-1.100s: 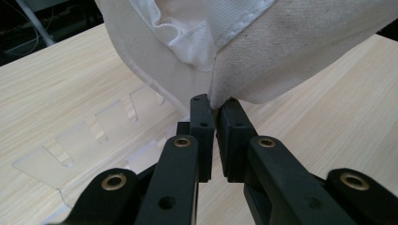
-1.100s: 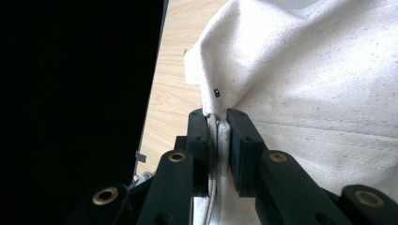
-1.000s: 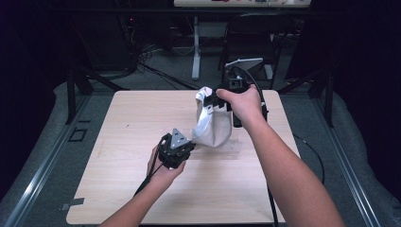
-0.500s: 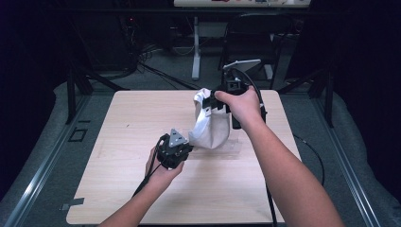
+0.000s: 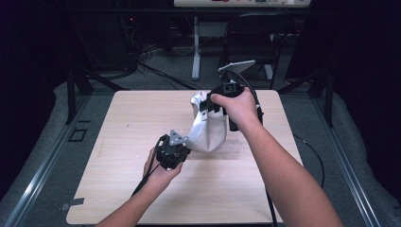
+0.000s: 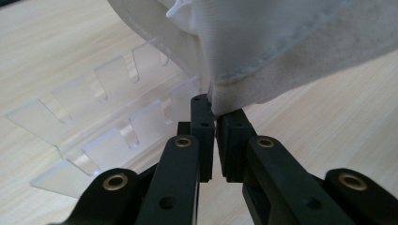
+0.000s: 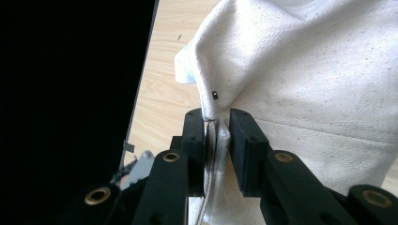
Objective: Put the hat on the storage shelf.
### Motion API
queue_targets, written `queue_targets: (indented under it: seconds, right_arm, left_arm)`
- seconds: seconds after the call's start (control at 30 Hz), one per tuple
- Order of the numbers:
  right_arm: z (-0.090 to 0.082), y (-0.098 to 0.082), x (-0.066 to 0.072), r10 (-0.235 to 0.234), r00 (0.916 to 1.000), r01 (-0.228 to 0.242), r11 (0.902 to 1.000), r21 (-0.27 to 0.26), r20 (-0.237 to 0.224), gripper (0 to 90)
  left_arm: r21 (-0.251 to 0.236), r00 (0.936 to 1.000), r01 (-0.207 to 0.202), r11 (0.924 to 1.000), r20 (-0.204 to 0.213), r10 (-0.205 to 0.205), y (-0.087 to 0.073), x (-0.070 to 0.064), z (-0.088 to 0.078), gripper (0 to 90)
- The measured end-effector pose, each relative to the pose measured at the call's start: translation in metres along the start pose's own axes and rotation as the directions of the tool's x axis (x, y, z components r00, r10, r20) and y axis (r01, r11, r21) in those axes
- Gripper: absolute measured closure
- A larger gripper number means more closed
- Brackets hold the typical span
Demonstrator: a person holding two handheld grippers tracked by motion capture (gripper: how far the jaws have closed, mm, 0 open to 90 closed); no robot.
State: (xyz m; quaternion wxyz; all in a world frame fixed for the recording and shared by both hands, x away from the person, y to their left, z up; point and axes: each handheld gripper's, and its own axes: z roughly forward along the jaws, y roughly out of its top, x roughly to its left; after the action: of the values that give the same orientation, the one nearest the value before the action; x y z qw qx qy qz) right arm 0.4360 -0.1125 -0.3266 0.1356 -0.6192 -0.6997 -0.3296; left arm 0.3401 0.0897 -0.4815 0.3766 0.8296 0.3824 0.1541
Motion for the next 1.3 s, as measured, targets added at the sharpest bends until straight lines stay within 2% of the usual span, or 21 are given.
queue_targets:
  seconds: [0.1, 0.17, 0.27, 0.43, 0.53, 0.6, 0.63, 0.67, 0.77, 0.83, 0.9, 0.93, 1.07, 1.2, 1.3]
  right_arm:
    - [0.001, 0.001, -0.001, -0.002, 1.0000, 0.002, 1.0000, 0.001, 0.002, 78.5]
    - [0.001, 0.003, -0.002, 0.004, 0.9999, -0.004, 1.0000, -0.005, 0.011, 78.9]
    - [0.001, 0.003, -0.004, 0.005, 0.9999, -0.005, 1.0000, -0.008, 0.013, 78.8]
    - [-0.001, 0.002, -0.009, 0.014, 0.9999, -0.013, 0.9999, -0.005, 0.006, 78.2]
    - [-0.001, 0.002, -0.010, 0.017, 0.9999, -0.017, 0.9998, -0.015, 0.001, 77.6]
    - [-0.003, 0.001, -0.010, 0.015, 0.9999, -0.015, 0.9998, -0.012, -0.005, 77.0]
    - [-0.004, 0.001, -0.010, 0.014, 0.9998, -0.014, 0.9998, -0.017, -0.014, 76.1]
    - [-0.004, 0.001, -0.010, 0.014, 0.9998, -0.014, 0.9998, -0.017, -0.014, 76.1]
    - [-0.007, -0.001, -0.007, 0.016, 0.9991, -0.017, 0.9997, -0.016, -0.039, 74.8]
    - [-0.008, -0.001, -0.006, -0.005, 0.9990, 0.004, 0.9999, -0.014, -0.044, 74.5]
    - [-0.009, -0.002, -0.004, 0.003, 0.9987, -0.004, 0.9998, -0.018, -0.051, 74.1]
    - [-0.011, -0.003, -0.003, -0.013, 0.9986, 0.013, 0.9998, -0.014, -0.051, 73.4]
    - [-0.015, -0.005, -0.001, -0.020, 0.9982, 0.019, 0.9997, -0.016, -0.057, 72.3]
    - [-0.019, -0.009, -0.001, -0.031, 0.9977, 0.030, 0.9994, -0.017, -0.061, 70.7]
    - [-0.022, -0.014, -0.004, -0.031, 0.9980, 0.030, 0.9994, -0.018, -0.055, 69.9]
  left_arm:
    - [0.005, 0.9999, 0.013, 0.9999, -0.001, -0.013, 0.006, 0.001, -0.003, 86.1]
    - [0.048, 0.9999, -0.009, 0.9988, -0.011, 0.010, 0.010, -0.001, 0.002, 86.1]
    - [0.068, 0.9996, -0.019, 0.9975, -0.019, 0.020, 0.008, -0.003, 0.008, 86.1]
    - [0.041, 0.9999, -0.007, 0.9991, -0.010, 0.007, 0.003, 0.000, 0.009, 85.9]
    - [0.024, 0.9997, -0.024, 0.9994, -0.004, 0.024, 0.000, -0.001, 0.008, 85.6]
    - [0.009, 0.9998, -0.018, 0.9998, 0.003, 0.018, -0.002, 0.000, 0.008, 79.4]
    - [-0.009, 0.9997, -0.020, 0.9998, 0.016, 0.020, -0.003, -0.001, 0.007, 73.1]
    - [-0.026, 0.9992, -0.024, 0.9994, 0.030, 0.025, -0.004, -0.001, 0.005, 73.1]
    - [-0.054, 0.9987, -0.022, 0.9983, 0.044, 0.024, -0.007, -0.002, 0.001, 64.9]
    - [-0.085, 0.9987, -0.012, 0.9963, 0.048, 0.016, -0.010, -0.003, -0.005, 62.6]
    - [-0.090, 0.9985, -0.009, 0.9959, 0.054, 0.014, -0.011, -0.002, -0.008, 62.5]
    - [-0.088, 0.9982, -0.011, 0.9961, 0.057, 0.016, -0.012, -0.001, -0.010, 61.6]
    - [-0.106, 0.9987, -0.002, 0.9943, 0.051, 0.008, -0.016, 0.001, -0.016, 59.3]
    - [-0.120, 0.9985, 0.020, 0.9926, 0.053, -0.013, -0.023, 0.008, -0.025, 57.8]
    - [-0.113, 0.9988, 0.027, 0.9932, 0.044, -0.022, -0.031, 0.016, -0.030, 57.8]
